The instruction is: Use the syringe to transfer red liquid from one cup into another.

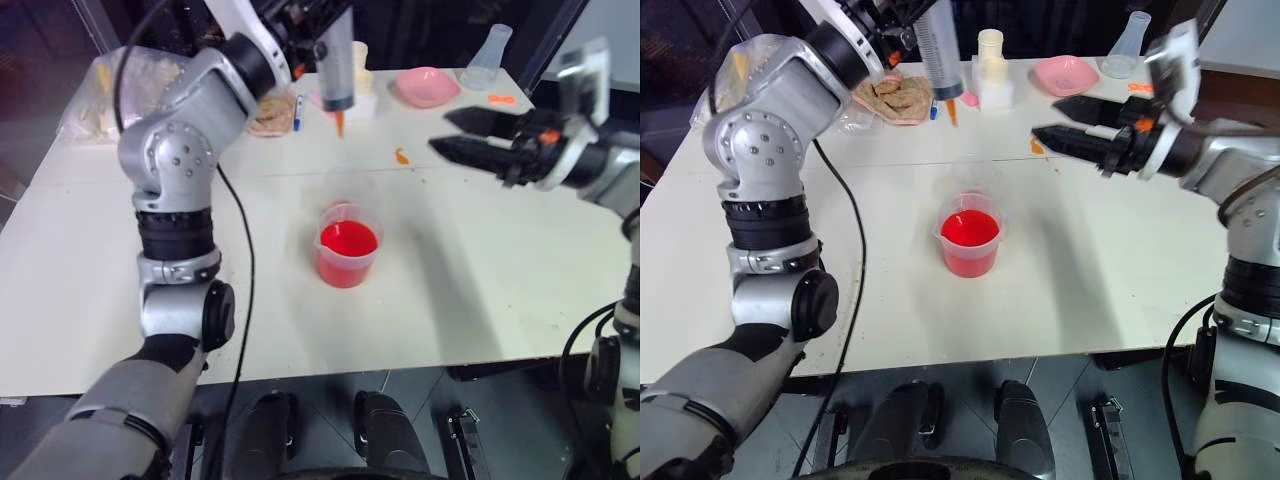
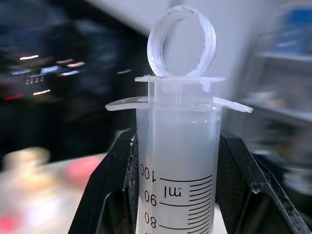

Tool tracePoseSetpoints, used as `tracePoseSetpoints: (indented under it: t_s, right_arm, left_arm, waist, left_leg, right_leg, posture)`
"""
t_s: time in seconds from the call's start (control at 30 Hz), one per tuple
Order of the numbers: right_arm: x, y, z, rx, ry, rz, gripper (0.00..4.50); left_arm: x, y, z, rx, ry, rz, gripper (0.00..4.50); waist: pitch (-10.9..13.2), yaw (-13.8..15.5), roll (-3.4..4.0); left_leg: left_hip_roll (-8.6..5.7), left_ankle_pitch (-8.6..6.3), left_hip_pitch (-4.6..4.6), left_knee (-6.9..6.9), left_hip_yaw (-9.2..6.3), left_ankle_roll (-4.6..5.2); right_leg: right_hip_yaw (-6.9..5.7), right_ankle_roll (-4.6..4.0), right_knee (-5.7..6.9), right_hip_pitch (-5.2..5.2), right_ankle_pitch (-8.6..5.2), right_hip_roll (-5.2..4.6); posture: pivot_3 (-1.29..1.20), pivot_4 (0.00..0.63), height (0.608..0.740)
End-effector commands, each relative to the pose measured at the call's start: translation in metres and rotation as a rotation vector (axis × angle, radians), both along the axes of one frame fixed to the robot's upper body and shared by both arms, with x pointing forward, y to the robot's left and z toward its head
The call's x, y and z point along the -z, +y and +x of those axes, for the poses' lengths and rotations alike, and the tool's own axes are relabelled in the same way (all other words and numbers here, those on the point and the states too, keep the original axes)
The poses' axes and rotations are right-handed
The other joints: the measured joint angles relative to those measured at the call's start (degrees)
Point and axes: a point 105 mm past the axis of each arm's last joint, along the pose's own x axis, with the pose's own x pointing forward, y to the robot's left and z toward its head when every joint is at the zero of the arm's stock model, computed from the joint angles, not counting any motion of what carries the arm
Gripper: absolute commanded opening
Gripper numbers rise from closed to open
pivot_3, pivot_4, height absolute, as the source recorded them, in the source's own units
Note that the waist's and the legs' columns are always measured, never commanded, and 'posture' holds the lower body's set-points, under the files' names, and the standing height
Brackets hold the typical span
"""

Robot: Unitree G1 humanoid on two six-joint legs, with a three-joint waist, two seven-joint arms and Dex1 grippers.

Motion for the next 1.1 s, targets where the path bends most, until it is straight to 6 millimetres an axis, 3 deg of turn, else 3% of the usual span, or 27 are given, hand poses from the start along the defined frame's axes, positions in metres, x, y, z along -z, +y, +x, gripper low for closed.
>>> tracePoseSetpoints:
  t_s: [0.03, 0.27, 0.43, 0.7, 1.1]
  right_arm:
    - [-0.011, 0.001, -0.008, -0.016, -0.02, 0.027, 3.33]
    - [0.0, 0.004, -0.012, -0.016, 0.007, 0.01, 3.33]
    - [0.003, 0.013, -0.019, -0.074, 0.082, 0.054, 3.33]
    - [0.018, 0.031, -0.037, -0.179, 0.166, 0.043, 3.33]
    - [0.015, 0.047, -0.04, -0.199, 0.169, 0.081, 3.33]
  left_arm:
    - [0.014, -0.019, -0.031, 0.184, -0.102, 0.071, 1.53]
    - [0.082, -0.025, -0.032, 0.247, -0.073, 0.201, 1.53]
    - [0.12, -0.028, -0.036, 0.209, -0.211, 0.324, 1.53]
    - [0.126, -0.028, -0.033, 0.181, -0.231, 0.25, 1.53]
    - [0.135, -0.027, -0.027, 0.149, -0.227, 0.246, 1.53]
  waist:
    - [0.0, 0.0, 0.01]
    - [0.0, 0.2, 0.03]
    - [0.0, 0.2, 0.03]
    - [0.0, 0.3, 0.03]
    - [0.0, 0.3, 0.03]
  left_leg:
    - [0.0, -0.06, 0.02, 0.02, 0.0, 0.12]
    - [-0.01, -0.21, 0.04, 0.16, 0.0, 0.42]
    - [-0.01, -0.21, 0.02, 0.17, 0.01, 0.47]
    - [-0.01, -0.24, 0.01, 0.18, -0.01, 0.54]
    - [-0.01, -0.25, 0.01, 0.18, -0.01, 0.57]
  right_leg:
    - [0.0, 0.0, 0.01, 0.03, 0.0, 0.02]
    - [0.0, -0.01, 0.0, 0.11, 0.0, 0.02]
    - [0.0, -0.02, -0.02, 0.12, 0.0, 0.01]
    - [0.0, -0.03, -0.04, 0.12, 0.0, -0.08]
    - [-0.01, -0.02, -0.04, 0.12, 0.0, -0.04]
  posture:
    - [0.0, 0.15, 0.74]
    - [0.0, 0.15, 0.74]
    - [0.0, 0.15, 0.74]
    - [0.0, 0.15, 0.74]
    - [0.0, 0.15, 0.74]
